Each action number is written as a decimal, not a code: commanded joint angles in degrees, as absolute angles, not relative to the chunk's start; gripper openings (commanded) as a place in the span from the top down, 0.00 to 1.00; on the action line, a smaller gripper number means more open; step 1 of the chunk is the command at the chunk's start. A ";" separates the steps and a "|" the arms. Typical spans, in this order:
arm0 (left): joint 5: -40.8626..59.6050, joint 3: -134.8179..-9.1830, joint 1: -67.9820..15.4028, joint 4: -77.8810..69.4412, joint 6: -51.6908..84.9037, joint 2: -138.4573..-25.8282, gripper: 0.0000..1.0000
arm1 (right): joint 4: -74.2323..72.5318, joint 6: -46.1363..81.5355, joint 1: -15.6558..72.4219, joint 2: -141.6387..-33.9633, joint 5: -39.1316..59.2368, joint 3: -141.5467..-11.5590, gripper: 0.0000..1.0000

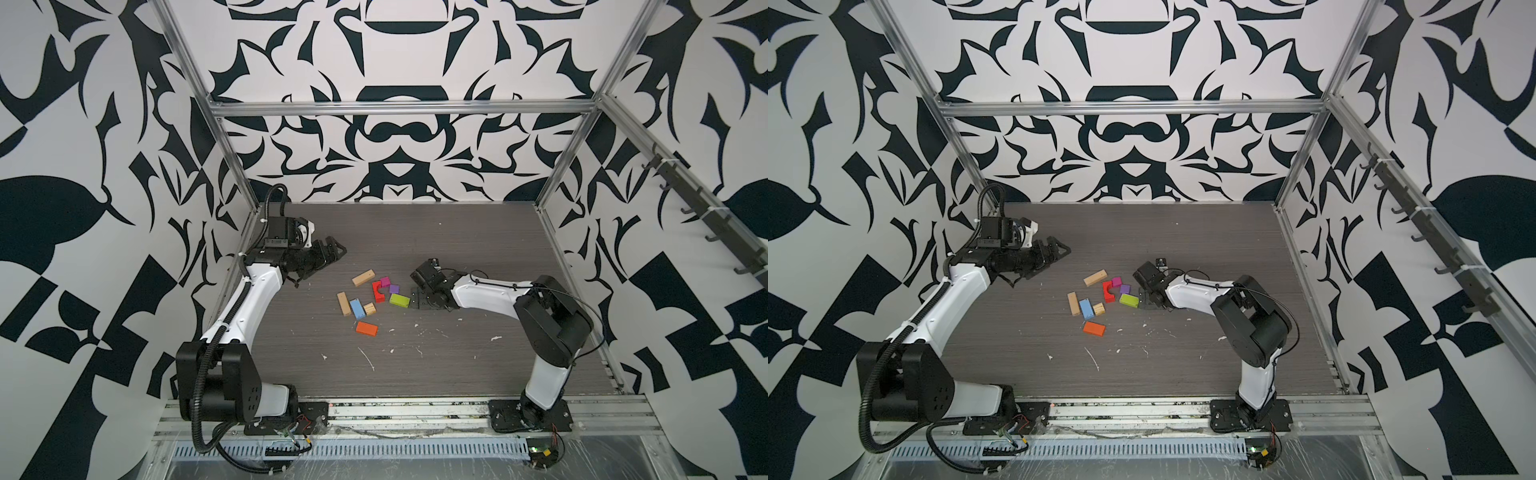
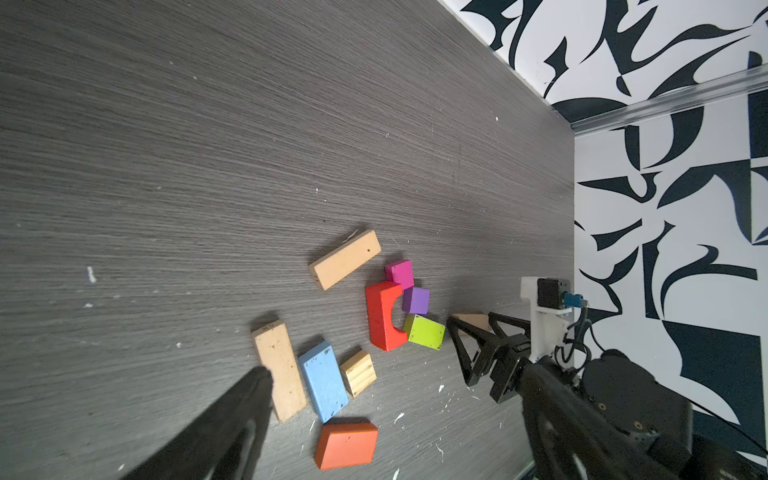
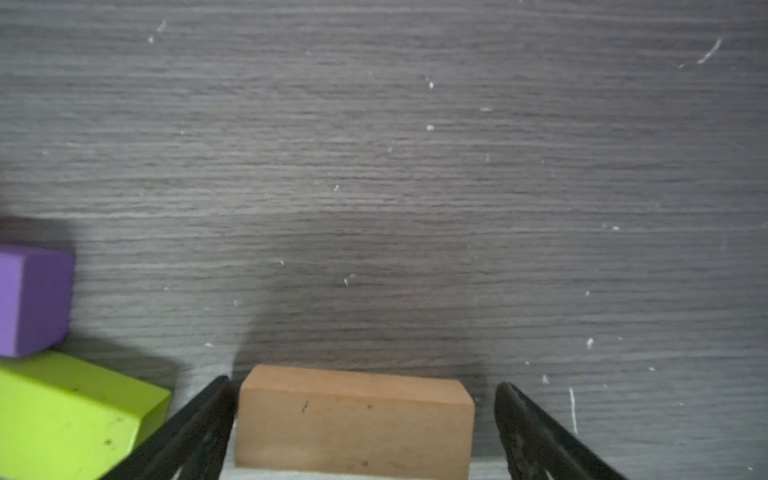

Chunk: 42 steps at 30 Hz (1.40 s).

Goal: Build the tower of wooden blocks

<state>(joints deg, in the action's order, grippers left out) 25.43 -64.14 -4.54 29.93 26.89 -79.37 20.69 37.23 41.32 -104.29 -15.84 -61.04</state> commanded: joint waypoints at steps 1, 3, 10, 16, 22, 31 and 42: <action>24.46 -64.64 -4.74 32.95 25.50 -79.84 0.04 | 22.83 34.69 41.22 -102.82 -15.46 -62.77 0.01; 24.02 -64.81 -4.70 33.35 25.23 -79.78 0.04 | 23.59 33.52 41.20 -102.35 -15.04 -63.85 0.00; 23.71 -65.26 -4.71 33.99 24.98 -80.73 0.03 | 24.77 28.31 41.22 -100.66 -11.98 -66.96 0.00; 22.99 -65.43 -4.74 34.67 24.61 -80.75 0.03 | 26.53 25.11 41.18 -99.47 -12.35 -68.70 0.00; 23.63 -65.74 -4.75 34.88 24.52 -80.98 0.03 | 26.05 22.44 41.46 -99.20 -8.61 -70.83 0.01; 26.09 -65.93 -4.66 34.74 25.27 -81.69 0.03 | 25.68 15.73 44.11 -104.24 -2.65 -79.23 0.05; 26.45 -66.70 -4.66 38.40 25.01 -79.58 0.02 | 29.07 12.74 47.11 -117.01 -2.79 -96.16 0.03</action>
